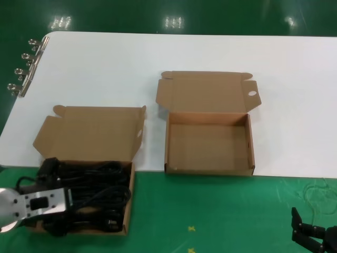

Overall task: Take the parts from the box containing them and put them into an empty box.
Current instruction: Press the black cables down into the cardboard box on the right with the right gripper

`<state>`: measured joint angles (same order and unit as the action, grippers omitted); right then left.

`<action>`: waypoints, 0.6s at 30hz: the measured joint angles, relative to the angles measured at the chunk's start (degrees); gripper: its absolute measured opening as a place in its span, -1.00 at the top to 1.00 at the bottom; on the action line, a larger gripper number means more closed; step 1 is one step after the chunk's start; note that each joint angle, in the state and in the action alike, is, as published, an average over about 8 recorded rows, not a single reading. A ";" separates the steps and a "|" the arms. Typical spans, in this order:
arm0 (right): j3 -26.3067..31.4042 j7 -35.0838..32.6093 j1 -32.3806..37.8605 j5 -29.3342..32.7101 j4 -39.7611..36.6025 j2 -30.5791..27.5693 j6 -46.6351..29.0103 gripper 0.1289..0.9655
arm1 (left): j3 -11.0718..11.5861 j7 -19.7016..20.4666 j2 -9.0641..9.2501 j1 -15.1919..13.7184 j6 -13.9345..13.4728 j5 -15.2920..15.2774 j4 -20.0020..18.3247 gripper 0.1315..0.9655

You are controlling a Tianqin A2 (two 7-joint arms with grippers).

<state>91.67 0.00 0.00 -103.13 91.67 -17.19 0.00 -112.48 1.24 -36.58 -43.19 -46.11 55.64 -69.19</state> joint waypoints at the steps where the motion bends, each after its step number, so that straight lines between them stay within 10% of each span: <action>1: 0.00 0.00 0.00 0.00 0.00 0.00 0.00 -0.94 | -0.25 0.52 0.46 -0.68 -0.30 -0.41 0.48 -1.00; 18: 0.00 0.00 0.00 0.00 0.00 0.00 0.00 -1.00 | -2.30 3.47 3.97 -6.22 -2.39 0.34 6.41 -0.89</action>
<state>91.67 0.00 0.00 -103.13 91.67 -17.19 0.00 -114.78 4.71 -32.61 -49.41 -48.50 55.98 -62.78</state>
